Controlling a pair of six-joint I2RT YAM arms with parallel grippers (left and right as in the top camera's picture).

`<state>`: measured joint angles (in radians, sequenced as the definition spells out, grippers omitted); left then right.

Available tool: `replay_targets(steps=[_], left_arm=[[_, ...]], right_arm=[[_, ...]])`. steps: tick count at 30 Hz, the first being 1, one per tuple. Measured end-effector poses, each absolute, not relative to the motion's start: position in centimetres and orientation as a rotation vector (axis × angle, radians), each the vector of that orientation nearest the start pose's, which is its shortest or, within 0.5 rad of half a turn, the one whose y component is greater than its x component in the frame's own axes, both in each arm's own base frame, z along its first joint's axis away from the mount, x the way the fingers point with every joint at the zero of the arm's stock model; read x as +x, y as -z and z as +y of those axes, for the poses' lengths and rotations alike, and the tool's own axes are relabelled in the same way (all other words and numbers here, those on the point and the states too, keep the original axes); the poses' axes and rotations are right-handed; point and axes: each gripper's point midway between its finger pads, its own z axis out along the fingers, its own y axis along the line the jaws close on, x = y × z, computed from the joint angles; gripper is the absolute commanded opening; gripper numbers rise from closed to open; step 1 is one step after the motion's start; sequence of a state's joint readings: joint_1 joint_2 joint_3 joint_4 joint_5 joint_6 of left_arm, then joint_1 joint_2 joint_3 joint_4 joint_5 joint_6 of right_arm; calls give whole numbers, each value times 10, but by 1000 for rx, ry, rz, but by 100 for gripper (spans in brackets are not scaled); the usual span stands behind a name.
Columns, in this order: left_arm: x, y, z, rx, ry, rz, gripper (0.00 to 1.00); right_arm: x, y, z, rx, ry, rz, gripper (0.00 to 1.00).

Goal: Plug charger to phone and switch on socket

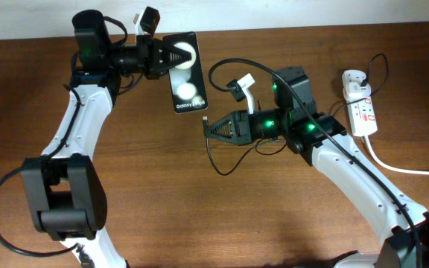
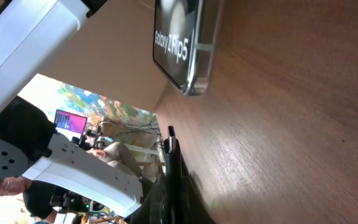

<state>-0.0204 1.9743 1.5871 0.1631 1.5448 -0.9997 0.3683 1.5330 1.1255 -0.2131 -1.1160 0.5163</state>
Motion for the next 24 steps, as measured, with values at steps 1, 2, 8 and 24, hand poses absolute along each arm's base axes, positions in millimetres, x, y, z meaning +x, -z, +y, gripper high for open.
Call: replay_targets(steps=[1,2,8,24], left_arm=[[446,-302,-181,344,2029,2043,0],[446,-302,-181,338,2033,2047,0],[444,-301,-194,344,2040,2058,0],[438,-301,-213,377,2052,2067,0]], right_arm=[[299,-249,281,-534,-1700,2213,4],[299,-249,281,-535,-1700,2212,4],[300,-249,281,-536,-1699,2209,4],[300,-249,281,-539,-1699,2206,4]])
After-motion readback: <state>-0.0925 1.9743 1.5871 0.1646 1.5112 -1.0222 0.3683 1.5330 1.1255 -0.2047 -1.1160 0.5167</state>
